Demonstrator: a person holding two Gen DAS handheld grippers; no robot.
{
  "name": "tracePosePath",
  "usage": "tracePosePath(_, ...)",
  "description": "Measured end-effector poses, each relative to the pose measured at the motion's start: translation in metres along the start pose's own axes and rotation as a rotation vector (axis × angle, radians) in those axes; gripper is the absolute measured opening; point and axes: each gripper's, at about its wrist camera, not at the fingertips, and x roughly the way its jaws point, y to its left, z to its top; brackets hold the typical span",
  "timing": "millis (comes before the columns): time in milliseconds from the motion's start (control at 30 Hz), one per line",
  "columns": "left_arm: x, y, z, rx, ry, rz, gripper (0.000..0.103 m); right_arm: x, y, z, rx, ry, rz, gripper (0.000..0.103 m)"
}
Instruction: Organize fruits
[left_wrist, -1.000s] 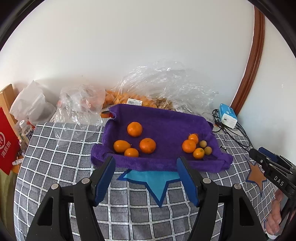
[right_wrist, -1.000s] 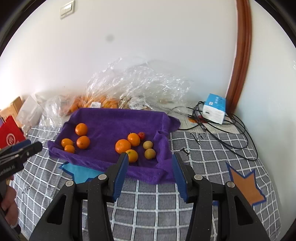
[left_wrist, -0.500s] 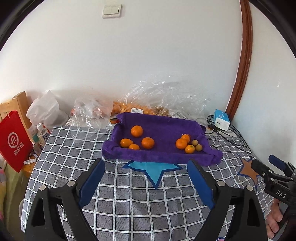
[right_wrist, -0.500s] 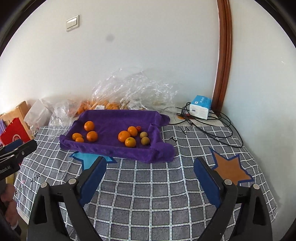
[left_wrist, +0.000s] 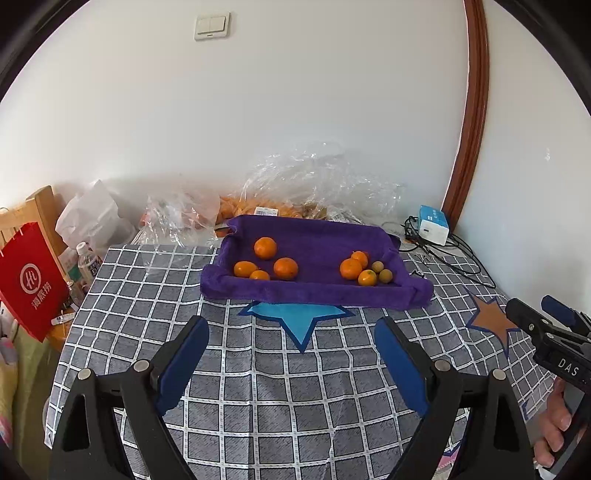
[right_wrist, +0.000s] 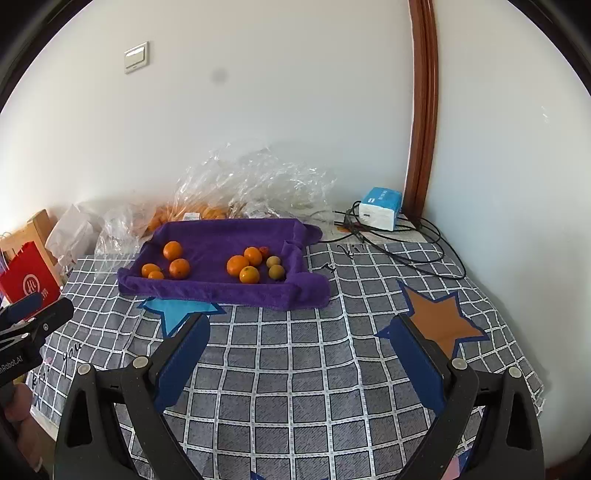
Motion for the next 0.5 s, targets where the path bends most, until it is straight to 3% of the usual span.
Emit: tracePosePath(500,-0.0018,0.0033,0.0021,-0.012,-0.002,0.012,0.091,-0.0050,-0.0009,-0.0012,-0.011,-0.014,-0.018,0.097)
